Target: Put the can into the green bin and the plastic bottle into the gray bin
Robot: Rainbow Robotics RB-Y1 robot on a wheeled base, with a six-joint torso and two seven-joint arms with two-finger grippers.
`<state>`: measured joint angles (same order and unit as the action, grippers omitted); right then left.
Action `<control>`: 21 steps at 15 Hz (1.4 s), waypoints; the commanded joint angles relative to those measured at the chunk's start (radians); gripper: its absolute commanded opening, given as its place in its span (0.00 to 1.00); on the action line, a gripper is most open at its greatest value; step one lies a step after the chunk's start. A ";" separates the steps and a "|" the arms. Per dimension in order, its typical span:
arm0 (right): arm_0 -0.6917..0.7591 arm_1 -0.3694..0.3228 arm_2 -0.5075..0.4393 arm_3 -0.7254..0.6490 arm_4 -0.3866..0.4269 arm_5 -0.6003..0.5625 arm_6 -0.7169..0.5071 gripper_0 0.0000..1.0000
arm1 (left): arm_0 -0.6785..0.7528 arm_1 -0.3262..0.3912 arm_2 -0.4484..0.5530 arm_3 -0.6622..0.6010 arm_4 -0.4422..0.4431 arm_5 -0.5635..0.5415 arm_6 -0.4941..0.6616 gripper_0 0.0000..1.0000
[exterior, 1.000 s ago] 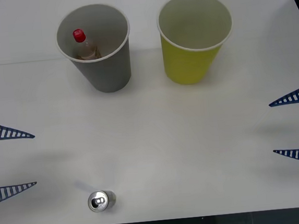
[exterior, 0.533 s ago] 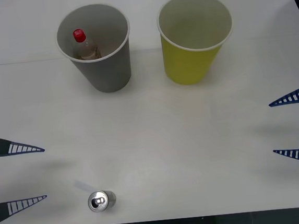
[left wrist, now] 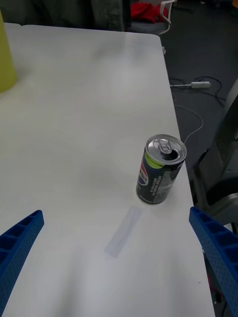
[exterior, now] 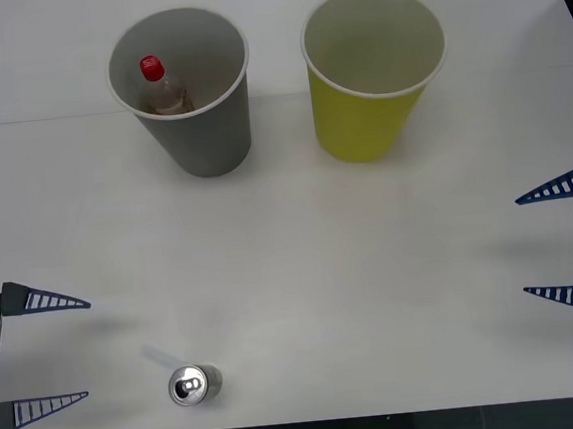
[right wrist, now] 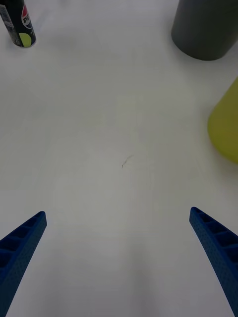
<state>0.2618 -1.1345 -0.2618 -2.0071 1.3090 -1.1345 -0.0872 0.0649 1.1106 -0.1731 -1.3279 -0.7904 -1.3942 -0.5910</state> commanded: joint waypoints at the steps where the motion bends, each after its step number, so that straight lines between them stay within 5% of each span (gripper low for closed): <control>1: 0.000 0.000 0.000 0.000 0.000 0.000 0.000 1.00 | -0.039 0.000 -0.086 0.070 0.066 -0.029 -0.056 1.00; 9: 0.000 0.000 0.000 0.000 0.000 0.000 0.000 1.00 | -0.175 -0.040 -0.444 0.223 0.269 -0.017 -0.228 1.00; 13: 0.000 0.000 0.000 0.000 0.000 0.000 0.000 1.00 | -0.218 -0.051 -0.597 0.230 0.372 0.077 -0.340 1.00; 21: 0.000 0.000 0.000 0.000 0.000 0.000 0.000 1.00 | -0.283 -0.137 -0.749 0.230 0.450 0.184 -0.397 1.00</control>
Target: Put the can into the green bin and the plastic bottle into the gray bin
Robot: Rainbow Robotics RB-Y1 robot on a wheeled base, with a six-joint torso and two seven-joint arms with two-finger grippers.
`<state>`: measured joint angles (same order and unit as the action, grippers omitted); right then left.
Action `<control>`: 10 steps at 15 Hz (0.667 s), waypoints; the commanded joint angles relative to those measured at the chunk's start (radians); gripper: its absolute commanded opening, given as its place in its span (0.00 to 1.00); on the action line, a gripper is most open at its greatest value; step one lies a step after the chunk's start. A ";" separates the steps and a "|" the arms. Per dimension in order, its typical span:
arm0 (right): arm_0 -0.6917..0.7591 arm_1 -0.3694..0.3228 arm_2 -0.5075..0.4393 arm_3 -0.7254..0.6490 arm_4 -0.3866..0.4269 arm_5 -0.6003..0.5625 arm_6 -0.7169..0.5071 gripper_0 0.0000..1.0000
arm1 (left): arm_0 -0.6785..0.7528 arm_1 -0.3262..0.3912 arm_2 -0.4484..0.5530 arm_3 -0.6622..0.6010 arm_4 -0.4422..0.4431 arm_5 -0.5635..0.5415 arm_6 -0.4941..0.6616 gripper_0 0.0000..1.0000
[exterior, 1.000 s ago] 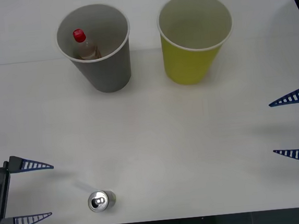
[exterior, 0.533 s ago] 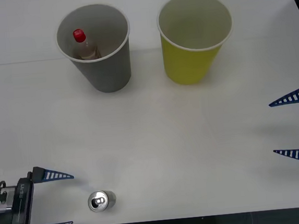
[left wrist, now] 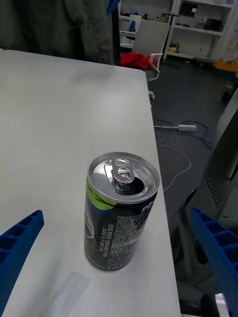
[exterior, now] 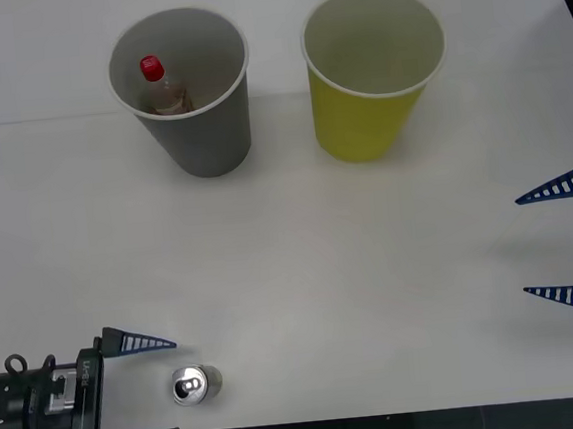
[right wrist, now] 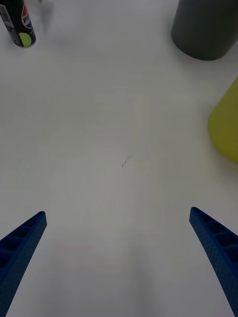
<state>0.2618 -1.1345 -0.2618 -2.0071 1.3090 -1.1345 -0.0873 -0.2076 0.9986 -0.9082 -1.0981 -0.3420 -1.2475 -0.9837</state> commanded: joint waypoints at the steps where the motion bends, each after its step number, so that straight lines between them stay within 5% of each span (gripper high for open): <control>1: 0.000 0.000 0.000 0.000 0.000 0.000 0.000 1.00 | -0.018 -0.037 -0.024 0.000 0.006 0.056 -0.007 1.00; 10: 0.000 0.000 0.000 0.000 0.000 0.000 0.000 1.00 | -0.041 -0.100 -0.069 0.001 0.031 0.126 -0.032 1.00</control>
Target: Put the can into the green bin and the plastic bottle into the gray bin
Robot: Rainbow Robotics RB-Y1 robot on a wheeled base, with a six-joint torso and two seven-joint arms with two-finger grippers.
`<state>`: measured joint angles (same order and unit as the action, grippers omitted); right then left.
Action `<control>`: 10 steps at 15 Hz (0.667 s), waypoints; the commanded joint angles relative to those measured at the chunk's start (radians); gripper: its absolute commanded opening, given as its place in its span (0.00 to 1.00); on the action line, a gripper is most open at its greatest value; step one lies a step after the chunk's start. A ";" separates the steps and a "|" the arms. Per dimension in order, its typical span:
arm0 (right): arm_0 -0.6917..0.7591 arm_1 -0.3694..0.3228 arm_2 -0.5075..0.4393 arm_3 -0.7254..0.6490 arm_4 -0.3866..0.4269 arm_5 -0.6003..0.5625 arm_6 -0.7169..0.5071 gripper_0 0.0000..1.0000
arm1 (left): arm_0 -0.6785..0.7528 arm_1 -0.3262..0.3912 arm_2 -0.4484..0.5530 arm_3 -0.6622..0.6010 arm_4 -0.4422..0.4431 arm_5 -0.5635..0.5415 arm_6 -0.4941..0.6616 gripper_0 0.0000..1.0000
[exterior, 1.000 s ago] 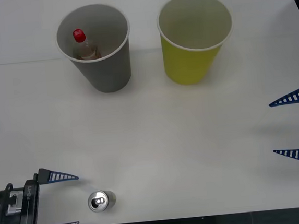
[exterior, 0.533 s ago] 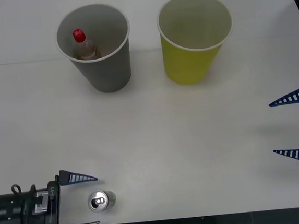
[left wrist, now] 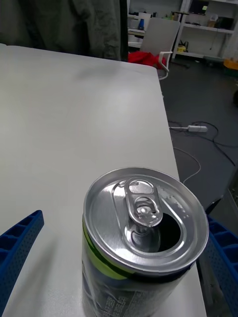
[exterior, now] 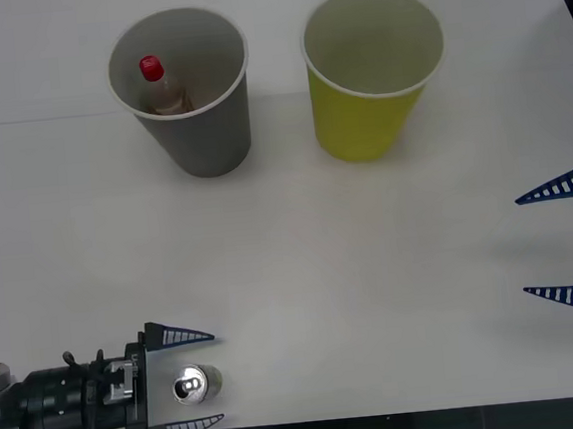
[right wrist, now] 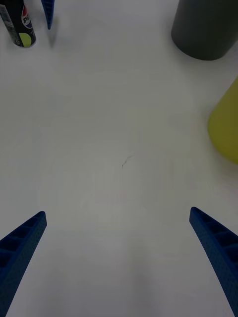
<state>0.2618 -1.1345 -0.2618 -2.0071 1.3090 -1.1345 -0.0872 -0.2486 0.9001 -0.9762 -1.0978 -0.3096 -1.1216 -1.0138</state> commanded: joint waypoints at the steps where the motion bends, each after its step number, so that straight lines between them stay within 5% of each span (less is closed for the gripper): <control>1: 0.000 0.000 0.000 0.000 0.000 0.000 0.000 1.00 | 0.000 -0.001 0.001 0.001 0.000 0.002 -0.003 0.81; 2: 0.000 0.000 0.000 0.000 0.000 0.000 0.000 1.00 | 0.000 -0.003 -0.001 -0.001 -0.002 0.006 -0.003 0.29; 3: 0.000 0.000 0.000 0.000 0.000 0.000 0.000 1.00 | 0.000 -0.004 -0.005 0.001 0.000 0.009 -0.005 0.00; 10: 0.000 0.000 0.000 0.000 0.000 0.000 0.000 1.00 | 0.000 -0.004 -0.010 -0.001 0.006 0.011 0.000 0.00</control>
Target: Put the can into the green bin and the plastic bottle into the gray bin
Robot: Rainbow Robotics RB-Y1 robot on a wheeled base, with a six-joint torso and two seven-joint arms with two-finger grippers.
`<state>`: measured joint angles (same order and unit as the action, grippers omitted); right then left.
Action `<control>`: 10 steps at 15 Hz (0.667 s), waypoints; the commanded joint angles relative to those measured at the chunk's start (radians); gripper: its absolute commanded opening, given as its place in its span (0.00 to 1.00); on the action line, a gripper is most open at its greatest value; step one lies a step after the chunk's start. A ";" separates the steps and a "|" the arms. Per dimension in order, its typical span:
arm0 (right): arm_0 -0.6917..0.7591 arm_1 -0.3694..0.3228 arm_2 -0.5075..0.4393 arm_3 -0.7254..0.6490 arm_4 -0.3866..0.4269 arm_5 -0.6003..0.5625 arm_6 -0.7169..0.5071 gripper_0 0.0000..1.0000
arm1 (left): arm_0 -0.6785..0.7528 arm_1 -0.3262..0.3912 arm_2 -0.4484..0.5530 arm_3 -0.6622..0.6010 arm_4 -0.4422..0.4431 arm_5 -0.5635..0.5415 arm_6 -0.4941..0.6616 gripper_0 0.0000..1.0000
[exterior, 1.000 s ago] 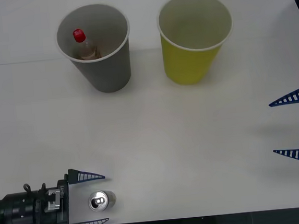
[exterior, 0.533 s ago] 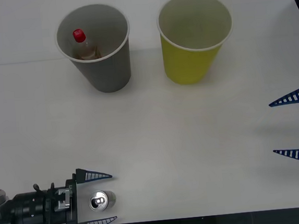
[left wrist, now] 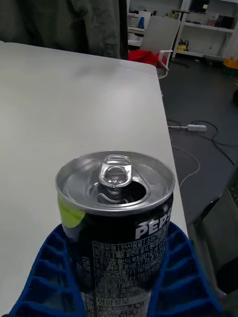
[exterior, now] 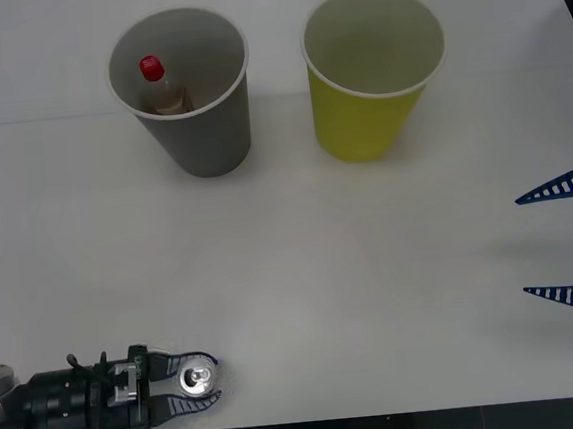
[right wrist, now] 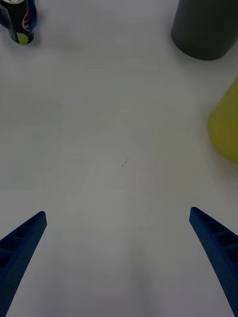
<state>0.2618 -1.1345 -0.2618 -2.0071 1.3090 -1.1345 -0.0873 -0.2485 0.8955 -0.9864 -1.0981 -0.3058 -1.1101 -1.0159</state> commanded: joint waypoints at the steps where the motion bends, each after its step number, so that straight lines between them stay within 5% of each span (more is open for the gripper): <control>1: 0.000 0.000 0.000 0.000 0.000 0.000 0.000 1.00 | 0.002 -0.001 0.000 -0.003 0.004 0.000 0.005 0.00; 5: 0.000 0.000 0.000 0.000 0.000 0.000 0.000 1.00 | 0.000 0.005 0.003 -0.045 0.014 0.012 0.037 0.00; 10: 0.000 0.000 0.000 0.000 0.000 0.000 0.000 1.00 | 0.003 0.080 0.026 -0.253 -0.033 0.179 0.165 0.00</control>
<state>0.2618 -1.1345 -0.2618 -2.0071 1.3090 -1.1345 -0.0872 -0.2465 0.9646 -0.9714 -1.3230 -0.3165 -0.9481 -0.8861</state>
